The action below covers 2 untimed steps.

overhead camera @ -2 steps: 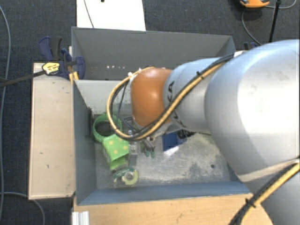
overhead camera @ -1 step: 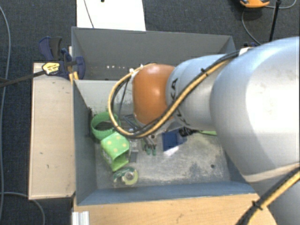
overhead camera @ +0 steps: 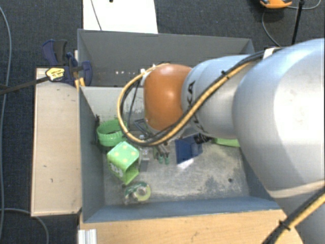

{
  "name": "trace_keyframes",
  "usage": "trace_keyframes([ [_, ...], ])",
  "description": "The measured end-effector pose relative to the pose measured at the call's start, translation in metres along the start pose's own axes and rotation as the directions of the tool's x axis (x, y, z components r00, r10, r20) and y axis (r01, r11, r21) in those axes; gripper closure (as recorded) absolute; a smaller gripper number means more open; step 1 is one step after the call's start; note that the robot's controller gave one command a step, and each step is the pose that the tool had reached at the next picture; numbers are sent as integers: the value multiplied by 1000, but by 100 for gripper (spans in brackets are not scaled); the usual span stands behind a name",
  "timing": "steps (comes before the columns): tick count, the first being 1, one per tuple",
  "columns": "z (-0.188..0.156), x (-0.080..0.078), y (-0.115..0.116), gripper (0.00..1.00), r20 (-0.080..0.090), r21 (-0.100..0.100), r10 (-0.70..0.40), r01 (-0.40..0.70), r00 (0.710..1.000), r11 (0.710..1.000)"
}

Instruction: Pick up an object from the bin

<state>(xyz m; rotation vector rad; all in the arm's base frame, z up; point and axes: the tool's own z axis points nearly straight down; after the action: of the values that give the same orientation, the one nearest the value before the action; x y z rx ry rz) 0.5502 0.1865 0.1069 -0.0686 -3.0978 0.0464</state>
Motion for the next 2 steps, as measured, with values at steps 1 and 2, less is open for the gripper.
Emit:
trace_keyframes([
  [1, -8, 0, 1, 100, 2, -2, -1, 1, 1000, 1000],
  [2, -13, 0, 1, 100, 4, -3, -1, 1, 1000, 1000],
])
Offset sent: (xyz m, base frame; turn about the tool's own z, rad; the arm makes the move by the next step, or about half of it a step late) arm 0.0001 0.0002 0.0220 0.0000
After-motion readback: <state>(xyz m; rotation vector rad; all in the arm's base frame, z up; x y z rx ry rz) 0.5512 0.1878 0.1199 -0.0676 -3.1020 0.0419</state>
